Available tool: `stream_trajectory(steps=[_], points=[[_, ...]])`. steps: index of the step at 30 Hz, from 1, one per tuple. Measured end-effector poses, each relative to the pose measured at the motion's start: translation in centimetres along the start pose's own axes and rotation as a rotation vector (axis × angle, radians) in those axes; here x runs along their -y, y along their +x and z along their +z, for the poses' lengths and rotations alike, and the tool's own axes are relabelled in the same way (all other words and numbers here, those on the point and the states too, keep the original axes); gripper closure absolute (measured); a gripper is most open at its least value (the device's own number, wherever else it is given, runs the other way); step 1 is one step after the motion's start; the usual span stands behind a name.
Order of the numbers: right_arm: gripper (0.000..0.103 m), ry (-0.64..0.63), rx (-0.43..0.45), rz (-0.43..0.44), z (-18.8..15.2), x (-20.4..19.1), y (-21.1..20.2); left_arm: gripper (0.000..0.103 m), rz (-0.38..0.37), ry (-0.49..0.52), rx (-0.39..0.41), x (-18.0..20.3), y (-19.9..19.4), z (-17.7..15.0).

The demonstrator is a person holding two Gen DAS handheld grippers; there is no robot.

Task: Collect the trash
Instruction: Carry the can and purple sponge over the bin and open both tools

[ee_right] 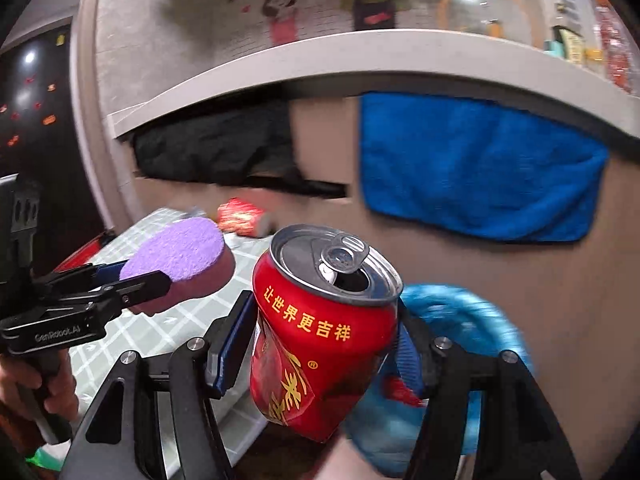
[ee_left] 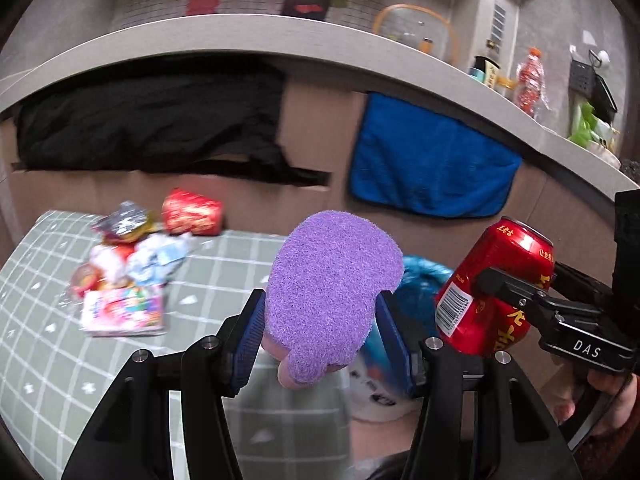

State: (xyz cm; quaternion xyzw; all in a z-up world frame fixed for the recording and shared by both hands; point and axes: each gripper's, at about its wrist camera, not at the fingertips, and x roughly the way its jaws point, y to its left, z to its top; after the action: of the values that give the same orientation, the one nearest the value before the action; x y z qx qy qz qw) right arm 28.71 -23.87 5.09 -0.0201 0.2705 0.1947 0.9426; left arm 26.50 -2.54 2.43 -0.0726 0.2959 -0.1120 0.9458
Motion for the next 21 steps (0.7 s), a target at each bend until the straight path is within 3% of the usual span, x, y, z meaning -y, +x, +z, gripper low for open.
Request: stream_trajectory(steps=[8, 21], points=[[0.043, 0.021, 0.012, -0.123, -1.3, 5.9, -1.8, 0.047, -0.007, 0.069, -0.045, 5.9, 4.4, -0.3], [0.043, 0.105, -0.030, -0.154, -3.8, 10.4, 0.7, 0.047, 0.000, 0.082, -0.123, 7.7, 8.7, -1.5]])
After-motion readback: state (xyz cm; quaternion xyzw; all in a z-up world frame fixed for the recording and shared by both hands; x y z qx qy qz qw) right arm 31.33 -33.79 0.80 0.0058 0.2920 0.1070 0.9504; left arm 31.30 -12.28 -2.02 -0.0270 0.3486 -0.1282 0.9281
